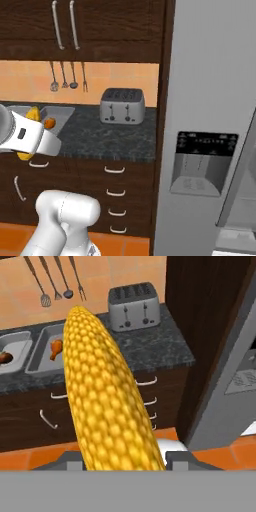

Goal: Place one corn and one chicken drumstick in each tupperware on the nearby counter, to pack two identical lunches.

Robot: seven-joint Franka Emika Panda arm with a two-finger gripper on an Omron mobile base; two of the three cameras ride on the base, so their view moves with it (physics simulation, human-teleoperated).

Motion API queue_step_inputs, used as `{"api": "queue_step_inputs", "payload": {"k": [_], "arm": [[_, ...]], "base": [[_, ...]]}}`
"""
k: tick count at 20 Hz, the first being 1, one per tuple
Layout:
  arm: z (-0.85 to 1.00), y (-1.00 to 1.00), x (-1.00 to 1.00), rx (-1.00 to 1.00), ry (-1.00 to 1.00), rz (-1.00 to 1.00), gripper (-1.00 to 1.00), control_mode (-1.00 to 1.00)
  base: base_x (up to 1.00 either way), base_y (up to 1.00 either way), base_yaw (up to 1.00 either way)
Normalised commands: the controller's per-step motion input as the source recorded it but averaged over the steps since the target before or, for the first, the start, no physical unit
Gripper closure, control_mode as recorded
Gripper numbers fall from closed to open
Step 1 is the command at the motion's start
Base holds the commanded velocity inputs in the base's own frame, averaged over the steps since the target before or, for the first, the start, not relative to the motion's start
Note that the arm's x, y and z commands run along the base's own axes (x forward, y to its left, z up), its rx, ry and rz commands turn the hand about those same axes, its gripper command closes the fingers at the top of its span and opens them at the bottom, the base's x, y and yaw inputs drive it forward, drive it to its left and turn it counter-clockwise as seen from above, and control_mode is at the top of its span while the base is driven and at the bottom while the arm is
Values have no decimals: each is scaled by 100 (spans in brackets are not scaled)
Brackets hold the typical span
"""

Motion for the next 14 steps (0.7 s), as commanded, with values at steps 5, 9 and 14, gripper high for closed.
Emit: {"api": "queue_step_inputs", "payload": {"k": [5,9,14], "arm": [[0,0,0,0,0,0,100,100],[0,0,0,0,0,0,100,100],[0,0,0,0,0,0,100,100]], "base": [[0,100,-4],[9,100,-7],[48,91,-10]]}}
